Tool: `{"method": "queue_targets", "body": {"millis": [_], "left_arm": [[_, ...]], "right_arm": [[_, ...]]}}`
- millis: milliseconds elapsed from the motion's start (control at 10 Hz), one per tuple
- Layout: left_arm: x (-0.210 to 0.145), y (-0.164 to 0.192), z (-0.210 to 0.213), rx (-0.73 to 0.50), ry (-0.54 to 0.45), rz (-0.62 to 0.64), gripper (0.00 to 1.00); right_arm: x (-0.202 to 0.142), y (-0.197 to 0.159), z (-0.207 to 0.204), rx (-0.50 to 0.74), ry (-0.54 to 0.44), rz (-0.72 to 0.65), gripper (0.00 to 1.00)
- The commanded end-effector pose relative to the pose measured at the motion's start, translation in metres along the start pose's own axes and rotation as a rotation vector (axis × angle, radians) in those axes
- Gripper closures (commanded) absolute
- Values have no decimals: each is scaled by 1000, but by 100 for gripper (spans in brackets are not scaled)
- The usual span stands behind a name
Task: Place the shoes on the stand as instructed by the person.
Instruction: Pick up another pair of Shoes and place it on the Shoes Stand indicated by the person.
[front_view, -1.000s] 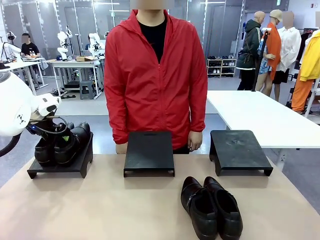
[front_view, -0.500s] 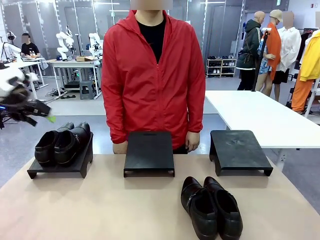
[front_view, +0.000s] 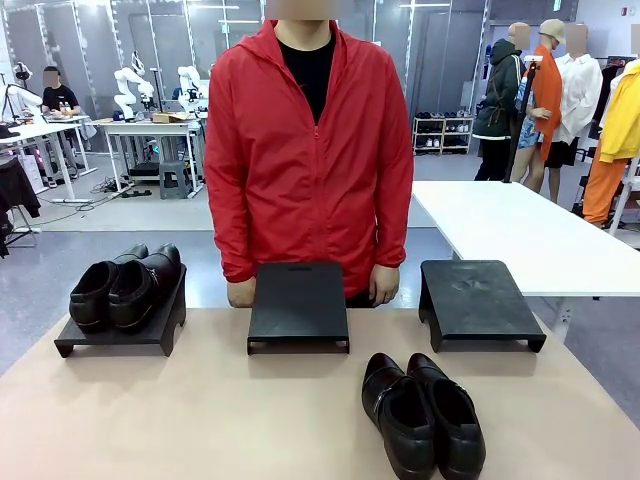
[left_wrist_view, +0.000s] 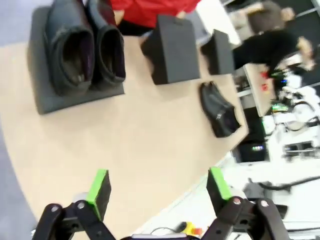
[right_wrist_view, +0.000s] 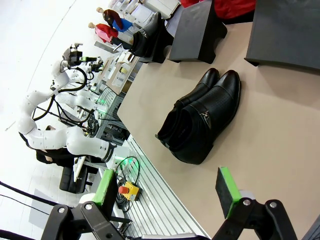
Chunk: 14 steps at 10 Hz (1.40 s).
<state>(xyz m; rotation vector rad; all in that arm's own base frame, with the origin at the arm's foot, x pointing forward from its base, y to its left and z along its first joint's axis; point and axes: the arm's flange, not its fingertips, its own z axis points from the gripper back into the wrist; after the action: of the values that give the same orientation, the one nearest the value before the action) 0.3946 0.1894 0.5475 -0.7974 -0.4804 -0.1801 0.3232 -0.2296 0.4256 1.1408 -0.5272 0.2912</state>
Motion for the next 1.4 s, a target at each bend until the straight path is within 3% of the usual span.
{"method": "queue_targets", "body": {"millis": [0, 300, 600, 700, 1300], "left_arm": [[-38, 37, 15, -161, -89, 99, 2], [-118, 78, 20, -269, -150, 204, 2], [-104, 79, 16, -273, -139, 206, 2], [-136, 87, 20, -269, -148, 232, 2], [-136, 87, 20, -269, -148, 232, 2]], "right_arm": [[2, 1, 1, 11, -13, 10, 0], [2, 1, 1, 11, -13, 10, 0], [2, 1, 1, 11, -13, 10, 0], [2, 1, 1, 11, -13, 10, 0], [2, 1, 1, 11, -13, 10, 0]]}}
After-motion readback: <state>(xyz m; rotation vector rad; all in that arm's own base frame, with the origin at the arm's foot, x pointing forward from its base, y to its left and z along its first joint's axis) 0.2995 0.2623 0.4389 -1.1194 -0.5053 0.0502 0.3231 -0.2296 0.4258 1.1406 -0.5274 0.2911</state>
